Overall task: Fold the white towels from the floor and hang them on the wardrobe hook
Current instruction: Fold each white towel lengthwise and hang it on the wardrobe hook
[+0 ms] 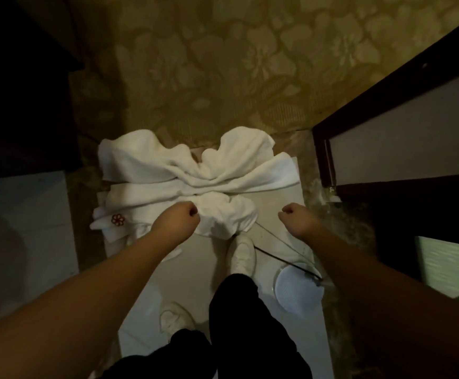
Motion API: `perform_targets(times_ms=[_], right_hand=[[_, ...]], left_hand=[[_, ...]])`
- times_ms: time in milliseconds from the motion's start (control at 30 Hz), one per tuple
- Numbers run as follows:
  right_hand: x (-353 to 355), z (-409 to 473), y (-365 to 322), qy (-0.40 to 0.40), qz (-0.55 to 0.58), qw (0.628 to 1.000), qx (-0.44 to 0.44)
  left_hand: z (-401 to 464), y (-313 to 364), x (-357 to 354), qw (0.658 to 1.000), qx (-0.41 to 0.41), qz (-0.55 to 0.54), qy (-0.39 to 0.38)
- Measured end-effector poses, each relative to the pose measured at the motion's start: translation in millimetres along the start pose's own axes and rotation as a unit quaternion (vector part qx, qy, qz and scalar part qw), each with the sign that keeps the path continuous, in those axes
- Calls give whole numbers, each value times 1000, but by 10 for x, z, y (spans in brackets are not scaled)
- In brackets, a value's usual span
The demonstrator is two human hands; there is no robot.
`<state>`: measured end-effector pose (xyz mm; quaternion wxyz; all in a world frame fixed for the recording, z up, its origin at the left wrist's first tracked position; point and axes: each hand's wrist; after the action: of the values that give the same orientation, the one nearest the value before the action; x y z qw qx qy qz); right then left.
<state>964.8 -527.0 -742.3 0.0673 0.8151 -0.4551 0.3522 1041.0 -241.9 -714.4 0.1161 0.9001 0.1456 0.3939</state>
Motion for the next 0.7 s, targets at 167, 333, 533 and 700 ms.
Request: perform_targets(times_ms=[167,333,533,700], right_hand=[[147,766,-52,18,38,999,10],[-16,1548,-142,49,68,996,22],[-246,2457,-293,85,91,989,85],[-390,3030,-352,85,143,979,118]], left_hand=[[812,688,-66,999,-28,-36,16],[1732,1120,-416,996,-71,-40,31],[2692,1420,-911,986,-160,-4,45],[3312,1629,-1150,969,-241,62,13]])
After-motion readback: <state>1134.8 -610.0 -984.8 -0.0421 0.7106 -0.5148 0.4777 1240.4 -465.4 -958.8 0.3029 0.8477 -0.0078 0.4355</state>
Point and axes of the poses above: each hand's wrist, its own z-axis towards the middle knuckle, its own x-axis out of the back of the hand, y = z × x, and after that the axes turned 11 degrees about y, right-handed
